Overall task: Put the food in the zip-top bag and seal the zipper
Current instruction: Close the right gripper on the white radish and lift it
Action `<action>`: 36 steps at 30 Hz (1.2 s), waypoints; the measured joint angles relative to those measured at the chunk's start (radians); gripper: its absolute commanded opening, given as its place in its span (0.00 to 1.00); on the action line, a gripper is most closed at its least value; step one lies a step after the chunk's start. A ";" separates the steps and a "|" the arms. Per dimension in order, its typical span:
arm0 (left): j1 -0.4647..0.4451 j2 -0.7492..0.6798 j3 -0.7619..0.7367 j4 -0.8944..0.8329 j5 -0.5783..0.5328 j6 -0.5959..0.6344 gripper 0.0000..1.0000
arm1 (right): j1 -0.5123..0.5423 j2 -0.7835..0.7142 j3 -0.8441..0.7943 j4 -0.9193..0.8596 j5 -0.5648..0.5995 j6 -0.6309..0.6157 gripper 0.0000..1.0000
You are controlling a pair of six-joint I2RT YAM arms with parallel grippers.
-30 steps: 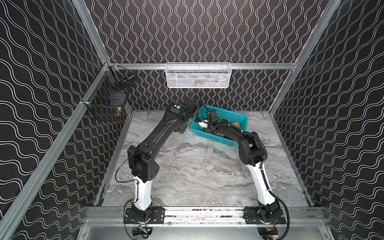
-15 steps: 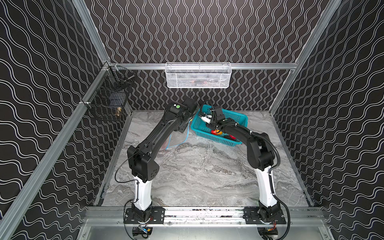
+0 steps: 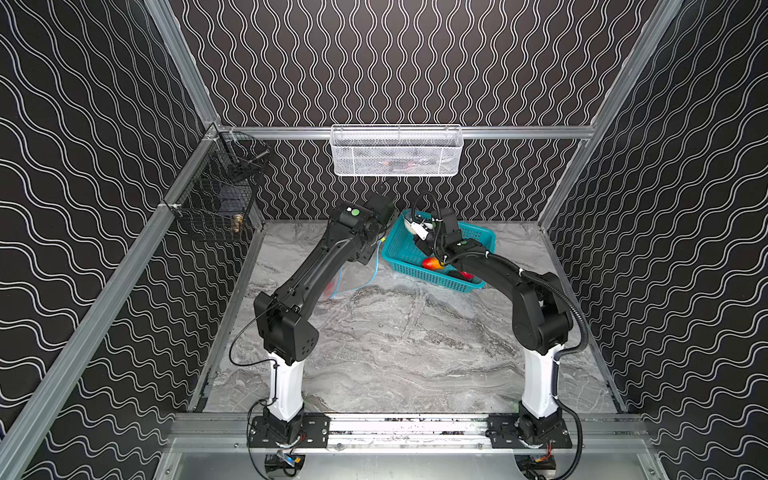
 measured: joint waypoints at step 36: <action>0.000 -0.002 -0.012 0.000 0.034 0.000 0.00 | -0.071 -0.359 -0.441 0.568 -0.252 0.651 0.42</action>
